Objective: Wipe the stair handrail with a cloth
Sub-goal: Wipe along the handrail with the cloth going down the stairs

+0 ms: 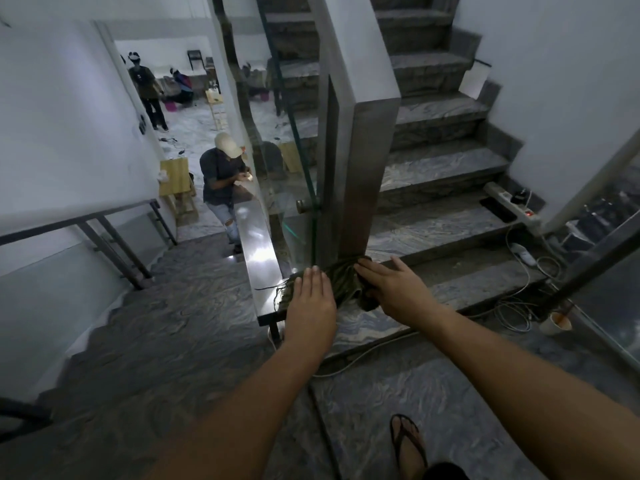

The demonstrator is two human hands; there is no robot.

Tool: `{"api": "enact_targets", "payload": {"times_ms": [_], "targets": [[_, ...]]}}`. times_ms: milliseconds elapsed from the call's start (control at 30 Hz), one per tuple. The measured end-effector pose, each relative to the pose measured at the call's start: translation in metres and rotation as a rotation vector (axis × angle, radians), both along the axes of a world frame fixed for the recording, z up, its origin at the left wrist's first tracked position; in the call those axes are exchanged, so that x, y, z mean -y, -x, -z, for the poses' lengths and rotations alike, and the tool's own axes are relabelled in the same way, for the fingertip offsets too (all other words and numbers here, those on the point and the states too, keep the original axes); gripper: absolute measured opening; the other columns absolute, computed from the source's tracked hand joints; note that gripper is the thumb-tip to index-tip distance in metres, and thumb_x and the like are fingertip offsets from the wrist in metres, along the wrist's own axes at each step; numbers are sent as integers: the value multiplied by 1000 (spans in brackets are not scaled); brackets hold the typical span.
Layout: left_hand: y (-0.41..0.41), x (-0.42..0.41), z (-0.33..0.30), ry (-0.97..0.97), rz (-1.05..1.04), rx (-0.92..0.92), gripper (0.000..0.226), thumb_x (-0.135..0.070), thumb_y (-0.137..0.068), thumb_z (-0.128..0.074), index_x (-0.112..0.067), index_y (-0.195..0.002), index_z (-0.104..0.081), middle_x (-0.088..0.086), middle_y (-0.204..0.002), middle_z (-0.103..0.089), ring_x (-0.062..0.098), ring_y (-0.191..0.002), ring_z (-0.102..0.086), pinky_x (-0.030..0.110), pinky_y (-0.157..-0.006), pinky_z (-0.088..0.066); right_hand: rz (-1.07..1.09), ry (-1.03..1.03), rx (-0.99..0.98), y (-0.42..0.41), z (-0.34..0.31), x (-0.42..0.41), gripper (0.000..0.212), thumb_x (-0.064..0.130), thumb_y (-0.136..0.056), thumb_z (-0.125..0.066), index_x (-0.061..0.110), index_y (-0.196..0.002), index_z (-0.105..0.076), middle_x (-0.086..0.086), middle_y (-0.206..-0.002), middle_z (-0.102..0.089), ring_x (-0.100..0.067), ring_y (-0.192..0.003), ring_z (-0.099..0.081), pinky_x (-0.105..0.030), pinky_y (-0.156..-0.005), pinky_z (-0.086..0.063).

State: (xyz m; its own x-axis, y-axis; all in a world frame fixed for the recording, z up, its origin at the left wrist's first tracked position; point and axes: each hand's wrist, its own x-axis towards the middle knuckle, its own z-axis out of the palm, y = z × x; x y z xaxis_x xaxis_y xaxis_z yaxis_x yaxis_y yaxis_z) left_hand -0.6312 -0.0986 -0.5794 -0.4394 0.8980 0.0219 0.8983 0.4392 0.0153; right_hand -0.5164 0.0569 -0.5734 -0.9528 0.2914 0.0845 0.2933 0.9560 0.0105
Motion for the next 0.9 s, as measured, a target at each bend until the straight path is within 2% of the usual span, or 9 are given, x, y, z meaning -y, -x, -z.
{"api": "enact_targets", "payload": {"times_ms": [100, 200, 367, 500, 600, 667, 767, 833, 900], "targets": [[-9, -12, 0, -23, 37, 2, 55, -6, -60, -75, 6, -112, -66, 26, -117, -66, 37, -112, -63, 48, -95, -48, 31, -10, 45, 0, 3, 0, 66, 14, -82, -54, 12, -144, -31, -8, -150, -38, -24, -137, -37, -58, -113, -18], [-14, -19, 0, -45, 33, -14, 57, -6, -58, -76, 5, -113, -65, 25, -119, -65, 36, -112, -62, 48, -95, -48, 33, 6, 3, 3, 4, 2, 65, 11, -84, -51, 10, -145, -29, -11, -151, -36, -25, -136, -39, -55, -111, -22], [-15, -26, 5, -80, 80, 7, 58, -5, -62, -72, 4, -118, -62, 23, -123, -63, 35, -116, -61, 47, -98, -45, 4, 73, -163, 3, -2, -1, 46, 5, -81, -57, 6, -127, -55, -17, -128, -59, -36, -85, -59, -39, -75, -40], [-24, -41, 3, -130, 169, 29, 53, -11, -73, -43, 3, -120, -62, 20, -125, -63, 33, -116, -61, 43, -99, -45, 78, 129, -175, -20, -3, -19, 30, 4, -74, -64, 14, -103, -68, -7, -102, -70, -32, -77, -58, -36, -67, -41], [-32, -61, 1, -30, 225, 51, 58, -8, -91, -34, 4, -146, -20, 20, -157, -20, 32, -145, -19, 40, -118, -11, 197, 177, -165, -49, 7, -30, 30, 5, -68, -69, 13, -97, -70, -7, -96, -72, -31, -73, -57, -38, -65, -49], [-35, -76, -2, 45, 260, 55, 61, -9, -94, -37, 0, -149, -12, 15, -160, -9, 28, -148, -5, 38, -119, 1, 277, 228, -178, -68, 11, -34, 28, 5, -67, -71, 10, -94, -72, -10, -94, -73, -33, -73, -58, -40, -66, -50], [-34, -94, -1, -9, 355, 106, 51, -8, -89, -46, -2, -139, -39, 15, -150, -35, 28, -143, -24, 39, -119, -4, 356, 304, -225, -94, 6, -35, 24, 10, -67, -71, 8, -90, -72, -13, -88, -73, -35, -75, -60, -41, -69, -51], [-37, -105, -1, -43, 422, 112, 36, -6, -83, -49, -5, -117, -60, 14, -125, -59, 31, -127, -44, 41, -115, -16, 401, 320, -252, -111, 1, -35, 22, 13, -66, -70, 9, -87, -73, -13, -84, -73, -35, -74, -61, -39, -68, -50], [-45, -120, 0, -10, 450, 116, 28, -6, -84, -48, -6, -107, -65, 13, -115, -65, 32, -125, -47, 43, -112, -21, 443, 299, -266, -127, 0, -37, 21, 9, -65, -66, 10, -86, -73, -13, -82, -73, -34, -71, -60, -35, -66, -46]]}}
